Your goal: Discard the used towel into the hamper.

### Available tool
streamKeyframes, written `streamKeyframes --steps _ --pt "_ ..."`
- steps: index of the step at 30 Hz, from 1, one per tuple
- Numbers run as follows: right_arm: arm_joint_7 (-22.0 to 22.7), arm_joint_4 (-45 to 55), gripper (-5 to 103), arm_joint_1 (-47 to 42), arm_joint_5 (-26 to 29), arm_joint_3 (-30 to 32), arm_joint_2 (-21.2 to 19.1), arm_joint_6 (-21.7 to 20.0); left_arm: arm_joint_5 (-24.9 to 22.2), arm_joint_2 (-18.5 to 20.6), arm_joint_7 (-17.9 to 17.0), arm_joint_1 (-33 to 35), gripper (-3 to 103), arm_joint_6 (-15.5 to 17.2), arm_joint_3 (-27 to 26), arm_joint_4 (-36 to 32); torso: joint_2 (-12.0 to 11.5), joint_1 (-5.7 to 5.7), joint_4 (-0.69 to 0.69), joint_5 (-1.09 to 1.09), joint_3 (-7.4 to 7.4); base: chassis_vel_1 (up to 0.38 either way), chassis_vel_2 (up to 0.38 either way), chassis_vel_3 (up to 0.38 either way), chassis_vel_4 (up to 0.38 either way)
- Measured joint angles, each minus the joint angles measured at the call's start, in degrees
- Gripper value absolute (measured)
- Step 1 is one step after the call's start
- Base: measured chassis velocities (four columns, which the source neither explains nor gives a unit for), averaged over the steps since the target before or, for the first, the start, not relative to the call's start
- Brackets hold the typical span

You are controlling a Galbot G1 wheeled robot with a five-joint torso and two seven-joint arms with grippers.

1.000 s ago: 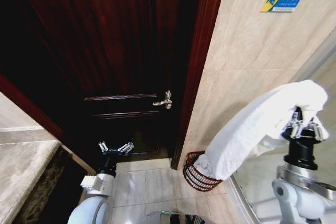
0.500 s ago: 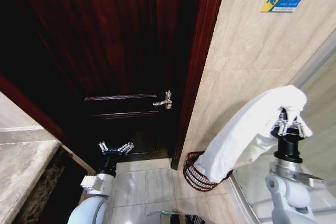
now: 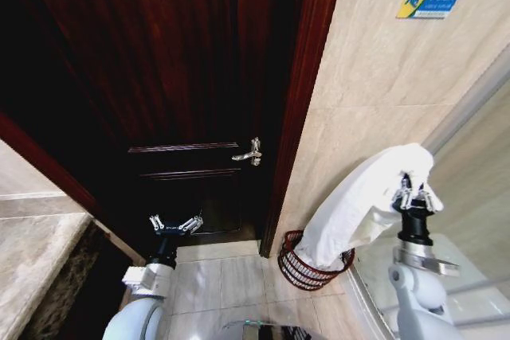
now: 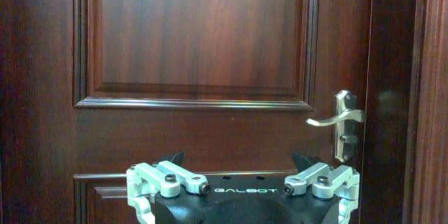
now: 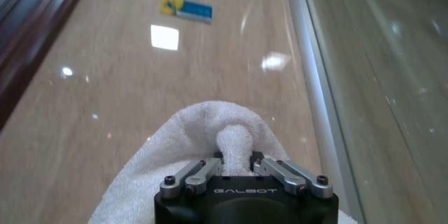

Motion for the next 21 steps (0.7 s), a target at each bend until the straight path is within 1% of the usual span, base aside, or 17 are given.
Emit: streamKeyframes --steps 10,12,21 --pt "-1.3 -8.2 14 1.3 -1.0 -1.0 0.9 3.1 0.0 0.0 0.0 0.0 100 0.0 0.0 0.0 0.0 0.00 0.00 0.00 0.00 0.000 0.000 0.000 0.000" --pt "-1.7 -10.9 14 1.8 -1.5 -1.2 1.2 4.3 0.0 0.0 0.0 0.0 100 0.0 0.0 0.0 0.0 0.00 0.00 0.00 0.00 0.000 0.000 0.000 0.000" --pt "-2.6 -18.4 14 3.4 -2.2 -1.7 1.2 6.9 0.0 0.0 0.0 0.0 100 0.0 0.0 0.0 0.0 0.00 0.00 0.00 0.00 0.000 0.000 0.000 0.000"
